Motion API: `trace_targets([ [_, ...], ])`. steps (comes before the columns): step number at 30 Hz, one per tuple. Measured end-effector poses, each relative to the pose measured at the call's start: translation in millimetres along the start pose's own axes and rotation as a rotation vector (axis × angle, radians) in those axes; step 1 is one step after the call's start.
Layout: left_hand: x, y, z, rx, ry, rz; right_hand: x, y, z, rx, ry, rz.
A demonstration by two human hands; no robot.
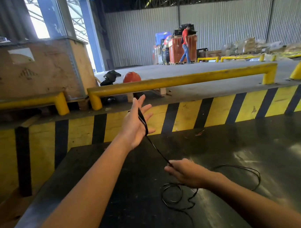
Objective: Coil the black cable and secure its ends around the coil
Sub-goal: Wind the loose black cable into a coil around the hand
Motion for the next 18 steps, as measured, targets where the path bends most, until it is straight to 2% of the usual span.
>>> trace_targets([
  [2, 1, -25, -17, -0.177, -0.071, 0.062, -1, -24, 2, 0.042, -0.035, 0.013],
  [4, 6, -40, -53, -0.427, -0.282, -0.008, -5, -56, 3, 0.126, -0.069, 0.033],
  [7, 34, -35, -111, -0.638, -0.669, -0.262, -19, -104, -2, 0.286, -0.123, 0.067],
  [9, 56, -4, -129, -0.555, -0.794, -0.504, -26, -133, -6, 0.392, -0.128, 0.156],
  [11, 66, 33, -123, -0.326, -0.767, -0.693, -29, -153, -3, 0.433, -0.086, 0.295],
  [13, 66, 58, -100, -0.043, -0.641, -0.764, -23, -151, 8, 0.324, -0.013, 0.403],
  [15, 53, 68, -68, 0.205, -0.463, -0.707, -18, -116, 19, 0.220, 0.040, 0.365],
  [18, 23, 58, -40, 0.358, -0.234, -0.457, -5, -41, 17, 0.157, 0.084, 0.248],
])
Point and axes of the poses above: each hand's wrist, its own x-axis away from the middle knuckle, its own y-axis out of the palm, z = x × y, the point moved 9 cm from there along -x, towards the middle knuckle, and after that the axes turned 4 degrees about -y, right-handed, at the moved point
